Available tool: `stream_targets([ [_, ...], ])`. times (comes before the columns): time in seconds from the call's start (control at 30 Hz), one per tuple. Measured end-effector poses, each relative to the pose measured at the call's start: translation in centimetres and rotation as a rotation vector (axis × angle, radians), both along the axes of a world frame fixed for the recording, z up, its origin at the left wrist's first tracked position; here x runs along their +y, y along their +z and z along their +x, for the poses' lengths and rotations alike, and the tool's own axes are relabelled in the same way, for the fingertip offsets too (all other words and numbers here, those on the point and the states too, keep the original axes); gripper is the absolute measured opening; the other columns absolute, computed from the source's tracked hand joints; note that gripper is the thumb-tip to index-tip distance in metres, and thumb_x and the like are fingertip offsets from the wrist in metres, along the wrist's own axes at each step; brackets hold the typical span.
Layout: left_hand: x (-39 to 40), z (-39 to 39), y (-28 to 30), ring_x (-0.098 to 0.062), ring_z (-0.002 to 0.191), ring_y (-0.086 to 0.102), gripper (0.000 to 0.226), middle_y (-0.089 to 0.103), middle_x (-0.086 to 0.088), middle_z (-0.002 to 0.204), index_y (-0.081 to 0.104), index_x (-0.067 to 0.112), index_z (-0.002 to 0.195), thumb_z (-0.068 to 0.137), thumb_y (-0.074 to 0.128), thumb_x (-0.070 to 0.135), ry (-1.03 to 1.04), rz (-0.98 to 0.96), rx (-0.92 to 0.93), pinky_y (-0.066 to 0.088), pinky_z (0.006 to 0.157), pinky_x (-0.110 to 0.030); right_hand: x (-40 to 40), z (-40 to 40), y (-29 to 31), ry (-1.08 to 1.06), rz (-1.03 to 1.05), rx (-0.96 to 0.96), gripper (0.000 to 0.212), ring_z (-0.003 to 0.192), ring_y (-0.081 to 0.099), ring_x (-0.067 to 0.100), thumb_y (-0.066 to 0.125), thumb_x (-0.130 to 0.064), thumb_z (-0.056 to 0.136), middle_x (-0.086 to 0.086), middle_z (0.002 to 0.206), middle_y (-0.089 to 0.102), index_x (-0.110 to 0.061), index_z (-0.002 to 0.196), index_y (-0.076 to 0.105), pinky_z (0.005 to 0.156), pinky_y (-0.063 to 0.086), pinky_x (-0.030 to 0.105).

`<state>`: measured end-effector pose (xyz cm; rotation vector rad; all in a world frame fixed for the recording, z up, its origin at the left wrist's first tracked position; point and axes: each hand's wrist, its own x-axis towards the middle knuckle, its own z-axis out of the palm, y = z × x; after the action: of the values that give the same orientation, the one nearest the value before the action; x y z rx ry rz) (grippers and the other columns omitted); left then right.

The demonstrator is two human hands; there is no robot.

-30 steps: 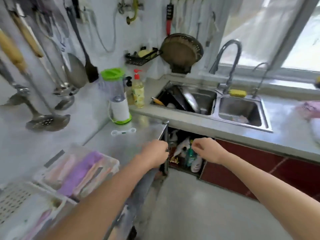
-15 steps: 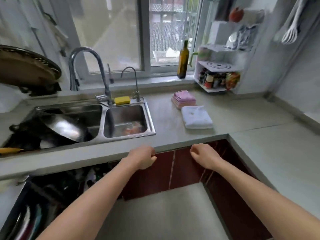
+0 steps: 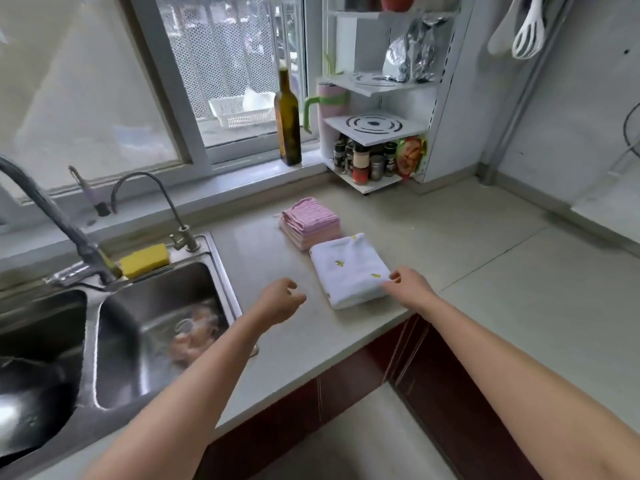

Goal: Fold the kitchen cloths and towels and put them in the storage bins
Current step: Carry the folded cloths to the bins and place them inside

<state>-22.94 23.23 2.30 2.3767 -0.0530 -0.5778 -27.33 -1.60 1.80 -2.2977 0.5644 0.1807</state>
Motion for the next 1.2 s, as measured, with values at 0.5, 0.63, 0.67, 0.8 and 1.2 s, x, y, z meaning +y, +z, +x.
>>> stream_targets([
  [0.5,-11.4,11.6,-8.6,-0.018,0.093,0.066,0.041,0.068,-0.004,0.109,0.060,0.009,0.114,0.087,0.064,0.040,0.572,-0.507,0.352,0.054,0.063,-0.026,-7.5,16.7,-9.0,-0.161,0.634,0.280,0.039,0.074,0.064,0.019,0.078,-0.040,0.074,0.004,0.090,0.063,-0.011,0.084,0.053,0.057,0.049,0.024],
  [0.63,-12.7,12.3,-8.7,-0.014,0.086,0.067,0.034,0.069,0.002,0.096,0.066,0.015,0.100,0.085,0.065,0.046,0.701,-0.600,0.446,0.050,0.062,-0.025,-6.2,17.9,-9.1,-0.110,0.777,0.399,0.048,0.086,0.071,0.028,0.078,-0.037,0.073,0.011,0.097,0.073,-0.005,0.107,0.066,0.079,0.058,0.042],
  [0.67,-12.8,12.5,-8.7,-0.016,0.085,0.069,0.038,0.072,0.000,0.096,0.068,0.014,0.099,0.082,0.067,0.048,0.719,-0.617,0.471,0.053,0.066,-0.028,-6.1,18.1,-9.0,-0.104,0.822,0.421,0.046,0.087,0.071,0.029,0.079,-0.034,0.074,0.012,0.097,0.074,-0.004,0.107,0.067,0.081,0.057,0.043],
  [0.8,-12.4,14.0,-8.5,-0.022,0.086,0.072,0.041,0.075,-0.005,0.092,0.072,0.011,0.098,0.078,0.072,0.047,0.733,-0.680,0.448,0.058,0.080,-0.036,-6.4,19.4,-7.5,-0.061,0.966,0.475,0.036,0.089,0.071,0.030,0.077,-0.029,0.076,0.014,0.098,0.073,-0.005,0.103,0.070,0.077,0.058,0.039],
  [1.2,-9.9,24.8,-7.4,-0.024,0.077,0.053,0.041,0.055,-0.008,0.092,0.052,0.013,0.085,0.084,0.060,0.053,0.954,-0.455,0.080,0.045,0.078,-0.034,-9.3,25.0,-4.4,-0.029,1.007,0.206,0.035,0.094,0.069,0.034,0.072,-0.019,0.081,0.015,0.104,0.072,-0.005,0.113,0.066,0.081,0.056,0.044],
])
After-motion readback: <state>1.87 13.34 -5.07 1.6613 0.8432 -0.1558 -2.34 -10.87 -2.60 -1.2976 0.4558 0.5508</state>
